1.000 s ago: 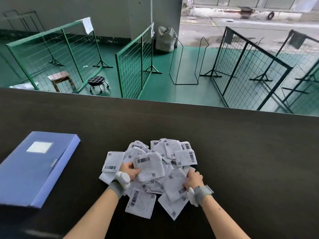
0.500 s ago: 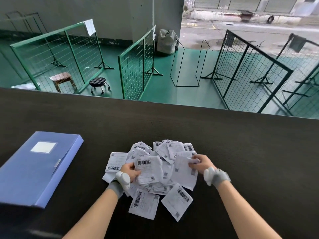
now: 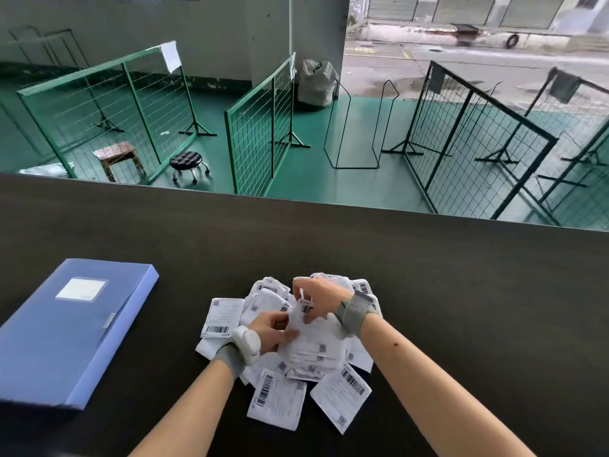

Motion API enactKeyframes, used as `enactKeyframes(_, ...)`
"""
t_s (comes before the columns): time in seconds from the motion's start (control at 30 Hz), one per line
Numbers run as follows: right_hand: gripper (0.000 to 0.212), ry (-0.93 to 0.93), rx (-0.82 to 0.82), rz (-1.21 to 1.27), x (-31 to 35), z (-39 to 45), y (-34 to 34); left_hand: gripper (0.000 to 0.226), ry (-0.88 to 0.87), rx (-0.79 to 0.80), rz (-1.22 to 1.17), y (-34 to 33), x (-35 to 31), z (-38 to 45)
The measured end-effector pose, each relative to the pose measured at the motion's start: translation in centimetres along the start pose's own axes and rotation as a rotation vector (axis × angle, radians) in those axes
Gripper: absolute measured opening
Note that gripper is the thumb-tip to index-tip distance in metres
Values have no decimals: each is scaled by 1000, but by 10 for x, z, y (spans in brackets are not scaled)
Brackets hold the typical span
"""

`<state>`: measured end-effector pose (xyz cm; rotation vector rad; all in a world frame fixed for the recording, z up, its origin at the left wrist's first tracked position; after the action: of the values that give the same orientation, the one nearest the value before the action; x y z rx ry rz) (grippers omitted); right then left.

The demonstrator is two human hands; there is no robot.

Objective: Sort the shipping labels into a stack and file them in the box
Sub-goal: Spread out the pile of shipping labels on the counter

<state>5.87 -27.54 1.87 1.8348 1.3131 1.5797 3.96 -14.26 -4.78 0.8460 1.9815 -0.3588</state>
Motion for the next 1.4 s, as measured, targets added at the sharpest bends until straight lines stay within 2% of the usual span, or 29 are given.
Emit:
enactKeyframes(0.07, 47, 19, -79, 60, 0, 3, -5, 36, 10, -13, 25, 3, 2, 1)
enactKeyframes(0.13, 47, -7, -226, 120, -10, 3, -4, 35, 1, -53, 60, 9, 5, 2)
enactKeyframes(0.2, 56, -168, -318, 207, -34, -4, -4, 33, -11, -126, 82, 19, 10, 2)
enactKeyframes(0.27, 59, -382, -287, 501, -61, -16, -16, 30, -9, -197, 76, 26, 15, 2)
enactKeyframes(0.33, 52, -487, -164, 695, -75, -28, -34, 25, -3, -247, 58, 31, 21, 3)
enactKeyframes(0.4, 37, -536, -57, 618, -89, -42, -52, 25, 7, -278, 51, 34, 25, 3)
enactKeyframes(0.47, 27, -595, 33, 378, -107, -59, -70, 26, 36, -309, 56, 38, 29, 3)
enactKeyframes(0.53, 29, -634, 85, -11, -123, -70, -89, 24, 87, -348, 59, 42, 36, 3)
enactKeyframes(0.57, 37, -642, 55, -130, -132, -71, -99, 26, 108, -365, 68, 44, 38, 3)
enactKeyframes(0.67, 51, -756, -49, -88, -139, -71, -111, 31, 138, -374, 103, 46, 46, 6)
enactKeyframes(0.77, 44, -810, -49, -84, -135, -71, -101, 32, 144, -374, 103, 46, 48, 8)
enactKeyframes(0.9, 30, -744, 26, -35, -149, -71, -99, 33, 154, -392, 78, 46, 46, 7)
enactKeyframes(1.03, 38, -709, 5, 171, -154, -81, -93, 38, 163, -410, 66, 49, 52, 8)
enactKeyframes(1.17, 3, -494, -47, 310, -128, -76, -53, 40, 184, -353, 39, 46, 50, 6)
enactKeyframes(1.2, 9, -453, -53, 346, -119, -73, -40, 39, 186, -303, 10, 42, 50, 5)
enactKeyframes(1.27, 2, -379, -81, 401, -98, -66, -17, 37, 183, -203, -38, 33, 47, 4)
enactKeyframes(1.4, 19, -254, -88, 380, -56, -41, 0, 42, 132, -68, -123, 15, 31, -3)
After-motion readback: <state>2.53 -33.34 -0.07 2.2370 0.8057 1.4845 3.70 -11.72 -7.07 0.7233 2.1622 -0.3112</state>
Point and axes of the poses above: each hand's wrist, its own z-axis towards the middle knuckle, its own y-axis out of the back of the hand, x = y × z, the point moved 6 cm from there along z, towards the middle knuckle, and after that the axes turned 7 degrees about z, right-handed, at the moved point
